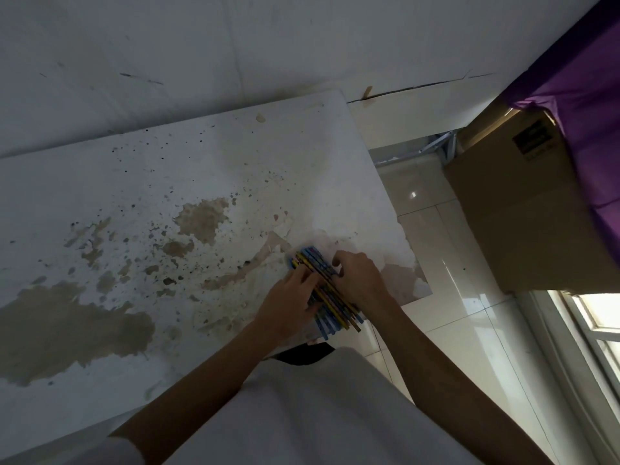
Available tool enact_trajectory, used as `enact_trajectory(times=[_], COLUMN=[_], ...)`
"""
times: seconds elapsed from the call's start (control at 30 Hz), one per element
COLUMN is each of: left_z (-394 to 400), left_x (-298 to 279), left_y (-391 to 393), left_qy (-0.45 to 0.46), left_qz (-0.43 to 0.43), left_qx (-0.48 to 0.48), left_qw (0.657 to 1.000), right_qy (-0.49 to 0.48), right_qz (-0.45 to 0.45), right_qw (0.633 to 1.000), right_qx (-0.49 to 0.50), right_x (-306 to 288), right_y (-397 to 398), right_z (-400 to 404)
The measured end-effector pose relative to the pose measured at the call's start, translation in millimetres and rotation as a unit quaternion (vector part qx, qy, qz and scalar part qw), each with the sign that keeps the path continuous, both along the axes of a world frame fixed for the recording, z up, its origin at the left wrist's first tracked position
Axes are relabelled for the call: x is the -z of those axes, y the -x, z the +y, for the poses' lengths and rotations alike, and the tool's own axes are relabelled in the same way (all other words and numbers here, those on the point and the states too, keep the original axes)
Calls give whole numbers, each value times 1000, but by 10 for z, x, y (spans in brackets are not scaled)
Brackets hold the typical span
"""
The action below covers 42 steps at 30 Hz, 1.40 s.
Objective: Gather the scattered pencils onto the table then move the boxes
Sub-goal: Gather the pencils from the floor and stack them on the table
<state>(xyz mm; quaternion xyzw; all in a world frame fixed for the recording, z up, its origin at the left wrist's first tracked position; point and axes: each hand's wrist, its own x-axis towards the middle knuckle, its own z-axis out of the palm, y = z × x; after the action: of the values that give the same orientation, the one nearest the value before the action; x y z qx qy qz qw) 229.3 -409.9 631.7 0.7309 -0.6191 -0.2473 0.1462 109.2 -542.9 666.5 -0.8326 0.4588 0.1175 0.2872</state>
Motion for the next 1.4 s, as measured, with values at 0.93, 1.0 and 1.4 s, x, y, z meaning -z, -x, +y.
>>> enact_trajectory(times=[0.93,1.0,1.4], left_z=[138,117,-150], left_x=[159,167,233], left_y=[95,88,-51], left_qy=[-10,-7,6], left_qz=[-140,-140,-123], left_qx=[112,136,242], left_qw=[984,981,962], right_qy=[-40,-35,-59], right_qz=[10,-57,-376], right_qw=[997,989,755], right_qx=[64,131,534], right_x=[2,44,193], right_y=[387,453,352], right_z=[-15,34,914])
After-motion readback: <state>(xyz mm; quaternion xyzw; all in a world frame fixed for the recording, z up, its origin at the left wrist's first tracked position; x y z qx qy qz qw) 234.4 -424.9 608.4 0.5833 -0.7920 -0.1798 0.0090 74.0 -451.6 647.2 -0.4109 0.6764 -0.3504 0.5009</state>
